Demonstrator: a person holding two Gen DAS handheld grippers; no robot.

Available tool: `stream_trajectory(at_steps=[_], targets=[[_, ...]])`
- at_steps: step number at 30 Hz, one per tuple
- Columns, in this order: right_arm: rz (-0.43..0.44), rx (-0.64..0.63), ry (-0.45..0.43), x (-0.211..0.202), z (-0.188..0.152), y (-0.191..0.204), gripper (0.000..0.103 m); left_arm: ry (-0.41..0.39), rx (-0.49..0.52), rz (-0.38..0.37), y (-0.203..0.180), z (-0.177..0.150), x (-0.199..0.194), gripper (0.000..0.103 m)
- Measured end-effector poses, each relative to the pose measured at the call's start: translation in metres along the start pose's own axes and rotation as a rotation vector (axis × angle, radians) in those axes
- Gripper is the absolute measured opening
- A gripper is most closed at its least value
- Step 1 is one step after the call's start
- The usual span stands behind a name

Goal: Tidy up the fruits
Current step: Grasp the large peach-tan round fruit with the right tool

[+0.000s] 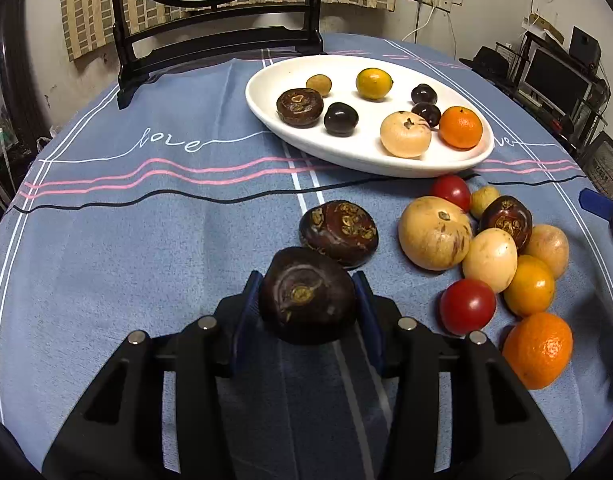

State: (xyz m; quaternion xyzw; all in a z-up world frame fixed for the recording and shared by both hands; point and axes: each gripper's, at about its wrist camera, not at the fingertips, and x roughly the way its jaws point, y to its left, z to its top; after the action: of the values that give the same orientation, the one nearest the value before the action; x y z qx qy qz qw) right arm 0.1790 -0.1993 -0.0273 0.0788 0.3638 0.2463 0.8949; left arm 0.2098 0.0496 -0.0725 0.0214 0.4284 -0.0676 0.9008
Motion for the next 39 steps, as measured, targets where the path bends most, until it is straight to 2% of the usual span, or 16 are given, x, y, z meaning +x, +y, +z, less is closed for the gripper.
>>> stream_trajectory(at_steps=[2,5,12,15,18,21,24,26,29,30,32,33,35,39], targets=[[-0.022,-0.041,0.011,0.002,-0.008,0.003,0.083,0.000,0.004,0.005,0.000,0.000,0.000,0.047],[-0.014,-0.034,0.050,0.009,-0.012,-0.001,0.073,0.000,0.005,0.006,0.000,-0.001,0.000,0.047],[-0.023,-0.036,0.087,0.024,-0.016,-0.001,0.072,0.003,0.016,0.020,-0.003,-0.001,0.000,0.047],[-0.093,0.003,0.098,0.026,-0.013,-0.015,0.073,0.003,0.015,0.019,-0.003,-0.001,0.000,0.047],[-0.192,0.056,0.043,0.011,-0.008,-0.033,0.073,0.003,0.015,0.019,-0.003,-0.001,0.000,0.047],[-0.197,0.096,-0.016,-0.005,-0.005,-0.044,0.073,0.003,0.016,0.020,-0.003,-0.001,0.000,0.047],[-0.163,0.032,-0.016,-0.005,-0.008,-0.032,0.073,0.003,0.016,0.019,-0.002,-0.001,0.000,0.047],[-0.193,-0.084,0.001,0.000,-0.015,-0.012,0.073,0.003,0.016,0.020,-0.002,-0.001,0.000,0.048],[-0.219,-0.193,0.037,0.011,-0.022,0.007,0.072,0.003,0.016,0.020,-0.002,-0.001,0.001,0.047],[-0.221,-0.195,0.048,0.014,-0.022,0.007,0.071,0.003,0.016,0.021,-0.002,-0.001,0.001,0.048],[-0.224,-0.166,0.064,0.017,-0.021,-0.001,0.062,0.003,0.016,0.020,-0.002,-0.001,0.001,0.048],[-0.226,-0.152,0.072,0.018,-0.021,-0.004,0.060,0.003,0.017,0.021,-0.002,-0.001,0.001,0.048],[-0.222,-0.155,0.093,0.022,-0.022,-0.005,0.050,0.004,0.016,0.020,-0.002,-0.001,0.001,0.048],[-0.232,-0.156,0.135,0.031,-0.024,-0.005,0.049,0.004,0.016,0.020,-0.002,-0.001,0.001,0.048]])
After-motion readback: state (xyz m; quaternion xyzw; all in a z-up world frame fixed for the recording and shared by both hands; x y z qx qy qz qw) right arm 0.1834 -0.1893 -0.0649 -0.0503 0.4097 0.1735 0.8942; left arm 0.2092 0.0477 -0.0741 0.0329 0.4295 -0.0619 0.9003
